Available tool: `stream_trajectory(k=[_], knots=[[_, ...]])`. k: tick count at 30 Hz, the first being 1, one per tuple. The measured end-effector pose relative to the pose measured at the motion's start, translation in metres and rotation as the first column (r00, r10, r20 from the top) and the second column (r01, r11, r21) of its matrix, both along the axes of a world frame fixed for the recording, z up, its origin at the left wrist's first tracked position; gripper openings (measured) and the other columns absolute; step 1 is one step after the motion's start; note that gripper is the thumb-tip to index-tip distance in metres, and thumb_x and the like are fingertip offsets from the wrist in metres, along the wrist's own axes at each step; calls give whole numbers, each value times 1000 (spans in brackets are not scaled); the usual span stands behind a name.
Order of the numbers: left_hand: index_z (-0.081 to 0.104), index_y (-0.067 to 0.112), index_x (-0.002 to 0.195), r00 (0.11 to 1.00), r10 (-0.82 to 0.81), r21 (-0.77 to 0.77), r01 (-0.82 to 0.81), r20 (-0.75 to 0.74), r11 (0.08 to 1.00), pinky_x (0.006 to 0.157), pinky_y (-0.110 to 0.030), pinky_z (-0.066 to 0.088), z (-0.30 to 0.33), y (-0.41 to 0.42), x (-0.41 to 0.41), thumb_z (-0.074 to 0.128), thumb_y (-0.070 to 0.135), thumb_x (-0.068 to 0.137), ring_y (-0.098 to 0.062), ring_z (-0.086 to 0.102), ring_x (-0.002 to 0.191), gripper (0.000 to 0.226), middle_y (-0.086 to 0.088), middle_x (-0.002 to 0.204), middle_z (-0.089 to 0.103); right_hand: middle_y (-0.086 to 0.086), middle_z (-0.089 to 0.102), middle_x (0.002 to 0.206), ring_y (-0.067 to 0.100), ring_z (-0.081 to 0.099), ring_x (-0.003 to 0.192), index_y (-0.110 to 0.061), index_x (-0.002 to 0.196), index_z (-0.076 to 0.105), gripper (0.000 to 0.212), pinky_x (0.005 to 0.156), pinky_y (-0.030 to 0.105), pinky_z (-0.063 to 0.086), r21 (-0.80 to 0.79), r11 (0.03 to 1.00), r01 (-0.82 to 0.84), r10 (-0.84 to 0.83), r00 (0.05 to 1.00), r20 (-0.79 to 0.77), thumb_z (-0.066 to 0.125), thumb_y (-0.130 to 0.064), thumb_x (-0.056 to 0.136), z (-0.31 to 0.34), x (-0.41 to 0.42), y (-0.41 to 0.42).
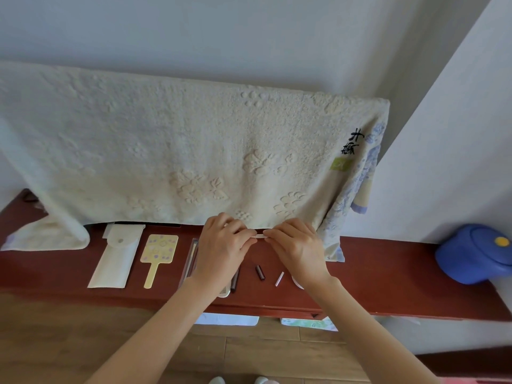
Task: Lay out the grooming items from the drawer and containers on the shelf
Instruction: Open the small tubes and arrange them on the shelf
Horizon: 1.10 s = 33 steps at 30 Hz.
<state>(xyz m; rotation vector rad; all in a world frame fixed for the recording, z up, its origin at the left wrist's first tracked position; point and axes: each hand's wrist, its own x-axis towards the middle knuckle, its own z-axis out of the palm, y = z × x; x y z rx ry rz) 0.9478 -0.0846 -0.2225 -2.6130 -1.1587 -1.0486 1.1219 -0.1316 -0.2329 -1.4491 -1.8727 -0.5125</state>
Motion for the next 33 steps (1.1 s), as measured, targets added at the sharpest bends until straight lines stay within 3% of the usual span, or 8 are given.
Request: stream_trajectory(k=[5,11,18,23,25,28,30,33], knots=[[76,19,78,999,-22,18,23,-49,1000,72,-32,40,-1,1,-5,87,25,64,-20,56,74,18,7,66,64,-6,67,72,16,61,64,-18,78,74,6,46,26,46,-19,999,-43,44,998,53,71,-13,81,-3,1,2],[75,19,76,995,-74,54,78,-67,996,72,-29,39,-4,3,-9,82,18,71,-19,60,70,9,6,64,67,-6,66,73,15,59,64,-17,79,73,9,44,27,45,-42,998,-48,52,994,100,75,-8,79,-6,13,1],[71,17,74,991,-87,37,91,-98,995,69,-30,38,-12,5,-3,70,17,80,-19,54,70,6,5,64,63,-5,62,69,16,55,60,-17,79,70,12,42,28,43,-94,995,-36,48,991,127,66,-9,86,-15,21,0],[60,10,66,999,26,-56,-28,-44,998,52,-32,40,-15,15,-32,68,-15,56,-21,48,59,28,-3,67,50,-4,58,63,15,54,56,-14,71,68,14,42,23,36,-85,988,131,-122,988,98,67,-4,81,-13,55,-13],[61,12,63,1000,30,-131,-30,-6,991,48,-25,35,-20,19,-40,66,-19,55,-19,48,56,32,-2,66,50,-4,62,67,16,58,59,-14,75,70,10,42,25,41,-109,984,138,-131,989,70,70,-5,79,-15,66,-19],[67,17,62,977,155,-444,-76,145,893,48,-15,32,-45,21,-24,66,-17,62,-9,50,55,33,5,66,56,-5,64,66,14,59,57,-15,74,72,7,38,26,43,-157,973,171,-176,984,-22,74,-10,76,-19,56,-19],[72,21,66,937,270,-626,-77,220,776,51,-17,41,-72,21,-4,71,-9,67,-6,55,57,30,7,68,61,-6,63,64,13,59,55,-18,73,73,4,35,24,41,-232,956,181,-201,977,-68,75,-15,73,-28,44,-19],[77,22,74,923,317,-734,-57,220,676,58,-26,49,-96,14,23,77,3,70,-15,65,67,19,6,71,68,-8,66,69,11,62,61,-19,80,73,9,40,22,44,-378,911,165,-232,963,-138,78,-15,73,-45,36,-28]])
